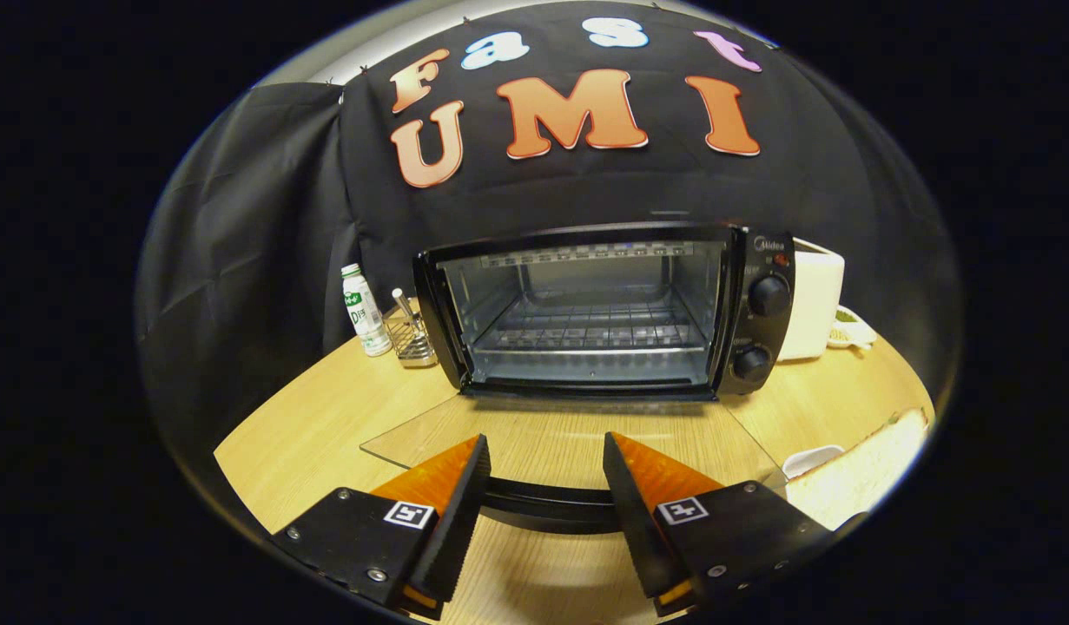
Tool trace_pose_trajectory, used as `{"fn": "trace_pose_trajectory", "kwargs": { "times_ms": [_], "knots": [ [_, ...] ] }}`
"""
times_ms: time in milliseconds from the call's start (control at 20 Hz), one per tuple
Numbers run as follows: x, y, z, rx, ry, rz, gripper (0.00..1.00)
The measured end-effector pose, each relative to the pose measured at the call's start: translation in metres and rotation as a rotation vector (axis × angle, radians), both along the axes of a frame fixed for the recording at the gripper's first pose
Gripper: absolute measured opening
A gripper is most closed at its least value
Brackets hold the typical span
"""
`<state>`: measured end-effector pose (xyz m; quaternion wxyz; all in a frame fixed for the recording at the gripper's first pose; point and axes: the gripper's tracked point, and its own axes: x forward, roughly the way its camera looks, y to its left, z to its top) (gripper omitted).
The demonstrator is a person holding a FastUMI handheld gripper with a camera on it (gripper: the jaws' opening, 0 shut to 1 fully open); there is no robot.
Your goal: Open the toaster oven, put the food inside, and close the toaster oven door.
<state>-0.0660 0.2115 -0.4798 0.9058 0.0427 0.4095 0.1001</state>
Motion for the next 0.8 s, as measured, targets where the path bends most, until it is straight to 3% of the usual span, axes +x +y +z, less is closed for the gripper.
{"fn": "trace_pose_trajectory", "kwargs": {
  "times_ms": [200, 400, 500, 600, 800],
  "knots": [
    [-0.016, -0.003, -0.017, -0.002, 0.092, 0.106, 0.78],
    [-0.02, -0.015, 0.001, 0.183, 0.222, 0.061, 0.78],
    [-0.011, -0.032, 0.033, 0.234, 0.191, 0.051, 0.79],
    [0.005, -0.062, 0.065, 0.164, 0.125, 0.046, 0.8],
    [0.026, -0.136, 0.116, 0.033, 0.016, -0.011, 0.98]
  ]
}}
